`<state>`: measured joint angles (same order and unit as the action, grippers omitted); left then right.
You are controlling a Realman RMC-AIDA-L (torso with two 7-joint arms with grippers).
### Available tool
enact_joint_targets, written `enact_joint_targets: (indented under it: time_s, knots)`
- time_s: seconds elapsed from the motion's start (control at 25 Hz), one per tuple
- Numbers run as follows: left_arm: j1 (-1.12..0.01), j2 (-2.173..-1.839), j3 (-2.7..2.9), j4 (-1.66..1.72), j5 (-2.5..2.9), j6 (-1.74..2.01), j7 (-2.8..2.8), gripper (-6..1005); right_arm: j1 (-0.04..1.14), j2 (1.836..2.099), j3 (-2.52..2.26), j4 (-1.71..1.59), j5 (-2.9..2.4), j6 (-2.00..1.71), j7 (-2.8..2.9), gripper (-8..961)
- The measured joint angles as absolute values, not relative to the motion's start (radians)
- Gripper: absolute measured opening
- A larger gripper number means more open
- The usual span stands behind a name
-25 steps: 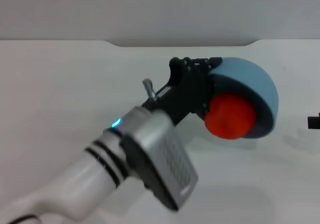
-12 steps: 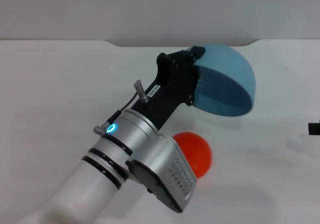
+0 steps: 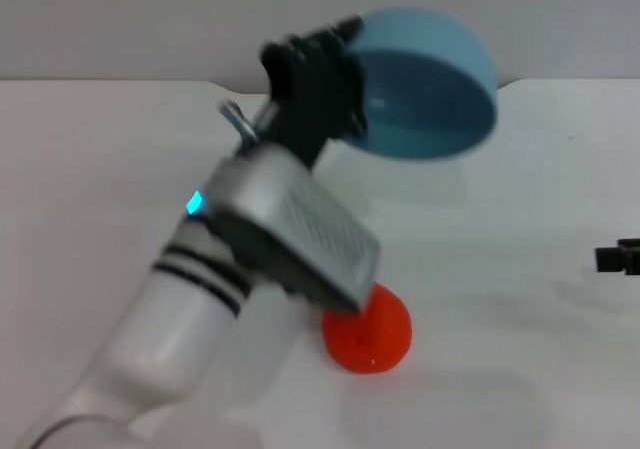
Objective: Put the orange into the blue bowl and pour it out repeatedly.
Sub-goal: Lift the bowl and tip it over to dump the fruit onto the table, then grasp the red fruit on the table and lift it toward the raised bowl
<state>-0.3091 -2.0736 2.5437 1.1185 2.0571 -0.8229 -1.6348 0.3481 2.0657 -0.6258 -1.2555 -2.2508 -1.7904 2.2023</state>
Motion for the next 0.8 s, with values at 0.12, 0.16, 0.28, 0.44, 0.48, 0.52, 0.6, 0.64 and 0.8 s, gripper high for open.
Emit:
enact_joint_targets:
  time_s: [0.12, 0.16, 0.28, 0.44, 0.48, 0.52, 0.6, 0.64, 0.8]
  knots:
    - [-0.283, -2.067, 2.43, 1.237, 1.924, -0.658, -1.626, 0, 0.364, 2.065, -0.66, -1.233, -2.251, -1.784, 2.183, 553]
    - [-0.268, -2.066, 2.364, 1.282, 1.876, -0.557, -1.625, 0, 0.377, 2.067, -0.69, -1.22, -2.251, -1.771, 2.165, 553]
    - [-0.244, -2.064, 2.121, 1.369, 1.701, -0.172, -1.643, -1, 0.386, 2.069, -0.734, -1.211, -2.249, -1.749, 2.152, 555]
    - [-0.288, -2.057, 1.776, 1.319, 1.546, 0.419, -1.843, -1, 0.396, 2.073, -0.839, -1.202, -2.242, -1.697, 2.138, 556]
    - [-0.316, -2.055, 1.693, 1.28, 1.553, 0.535, -1.922, -1, 0.402, 2.073, -0.905, -1.195, -2.241, -1.654, 2.138, 556]
    - [-0.339, -2.053, 1.624, 1.247, 1.57, 0.638, -1.992, -1, 0.402, 2.073, -0.905, -1.195, -2.241, -1.654, 2.138, 557]
    - [-0.39, -2.05, 1.464, 1.176, 1.635, 0.822, -2.125, -1, 0.411, 2.073, -0.975, -1.19, -2.241, -1.609, 2.134, 557]
    - [-0.417, -2.049, 1.364, 1.14, 1.701, 0.923, -2.211, -1, 0.415, 2.073, -1.009, -1.189, -2.24, -1.587, 2.129, 558]
    - [-0.452, -2.043, 1.166, 1.142, 1.962, 1.161, -2.451, -1, 0.429, 2.075, -1.144, -1.181, -2.196, -1.506, 2.088, 559]
